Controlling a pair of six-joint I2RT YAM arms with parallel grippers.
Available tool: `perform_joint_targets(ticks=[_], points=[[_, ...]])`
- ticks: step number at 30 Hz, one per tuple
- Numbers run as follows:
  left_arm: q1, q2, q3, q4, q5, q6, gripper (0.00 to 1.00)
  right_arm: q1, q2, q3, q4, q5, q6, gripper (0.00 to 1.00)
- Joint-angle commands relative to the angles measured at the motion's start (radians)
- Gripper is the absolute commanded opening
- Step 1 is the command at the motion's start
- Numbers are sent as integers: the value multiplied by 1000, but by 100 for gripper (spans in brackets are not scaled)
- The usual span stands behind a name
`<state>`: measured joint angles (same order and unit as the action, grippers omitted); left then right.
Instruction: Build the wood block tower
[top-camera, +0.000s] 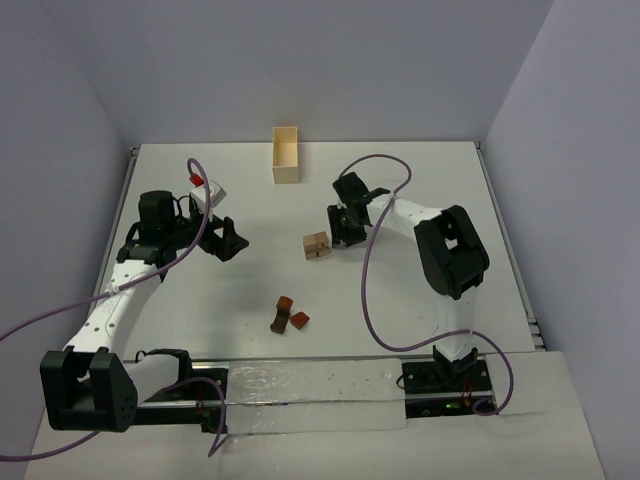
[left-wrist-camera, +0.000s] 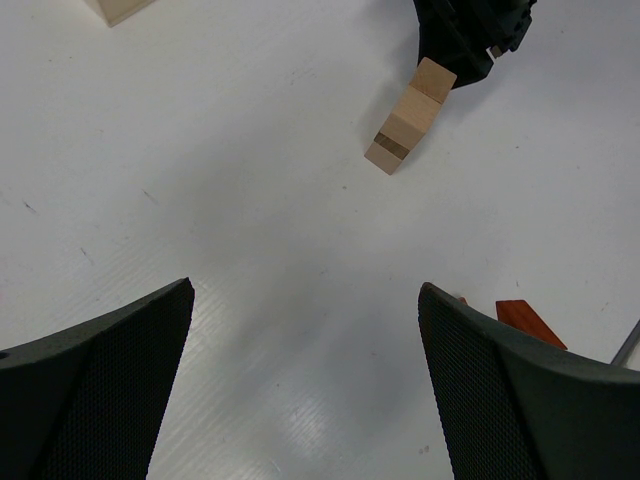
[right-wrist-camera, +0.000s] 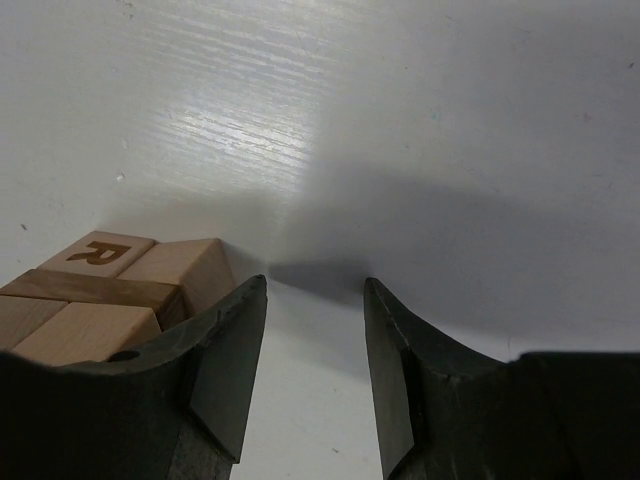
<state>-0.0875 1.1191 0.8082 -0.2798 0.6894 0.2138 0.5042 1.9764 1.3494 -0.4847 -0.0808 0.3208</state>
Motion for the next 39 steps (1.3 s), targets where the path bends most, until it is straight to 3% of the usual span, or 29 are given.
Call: perform_joint_targets(ticks=[1,39], points=[[5,-7,-1,42,13,1,99,14,6,39,7,-8,-5,51],[5,-7,-12,48,16,2,99,57,-20,10,6,-37,45,52]])
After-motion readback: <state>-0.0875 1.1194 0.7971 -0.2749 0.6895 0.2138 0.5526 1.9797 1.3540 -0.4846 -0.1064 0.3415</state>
